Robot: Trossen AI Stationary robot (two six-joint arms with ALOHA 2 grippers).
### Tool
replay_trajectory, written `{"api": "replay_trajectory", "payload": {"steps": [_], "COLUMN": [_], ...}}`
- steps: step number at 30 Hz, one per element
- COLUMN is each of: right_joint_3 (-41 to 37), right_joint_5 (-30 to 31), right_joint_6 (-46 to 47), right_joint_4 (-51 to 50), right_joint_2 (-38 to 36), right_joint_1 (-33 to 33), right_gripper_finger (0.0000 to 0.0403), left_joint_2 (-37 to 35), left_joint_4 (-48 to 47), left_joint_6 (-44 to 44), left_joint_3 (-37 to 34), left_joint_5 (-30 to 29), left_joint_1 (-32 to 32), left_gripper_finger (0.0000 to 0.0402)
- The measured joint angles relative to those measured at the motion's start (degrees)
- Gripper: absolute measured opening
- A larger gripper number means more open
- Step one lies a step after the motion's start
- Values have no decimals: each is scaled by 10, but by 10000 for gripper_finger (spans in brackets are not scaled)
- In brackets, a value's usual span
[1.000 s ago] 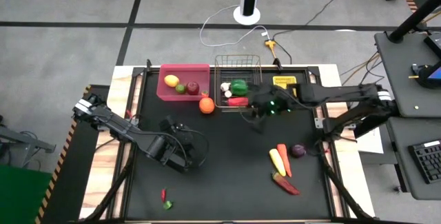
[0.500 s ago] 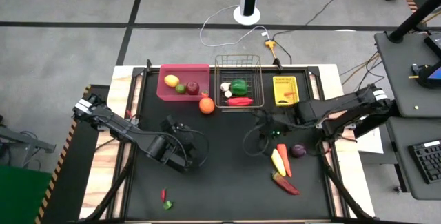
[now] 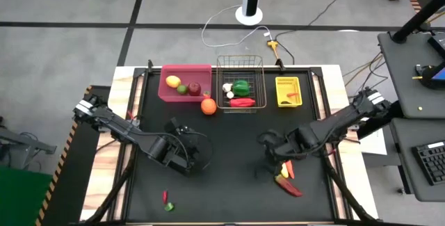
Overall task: Sort produce into baskets
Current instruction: Put the yellow corn into the gold mesh basket
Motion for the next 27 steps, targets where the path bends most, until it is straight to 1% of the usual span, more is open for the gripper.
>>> {"api": "replay_trajectory", "payload": {"steps": [6,15,20,27], "right_joint_3": [0,0,0,0], "right_joint_5": [-1,-16,-31,-32], "right_joint_6": [51,56,75,88], "right_joint_4": [-16,-52,-87,-80], "right_joint_2": [48,110,119,119], "right_joint_1": [26,27,29,34], "right_gripper_finger": [199,199,199,199], "left_joint_2": [0,0,0,0], "left_joint_4": [2,2,2,4], "left_joint_6": [9,24,43,56], "left_joint_3": [0,0,0,0], "left_joint_5": [0,-1,-5,-6], "left_joint_1": [0,0,2,15], "left_gripper_finger": [295,295,295,295]}}
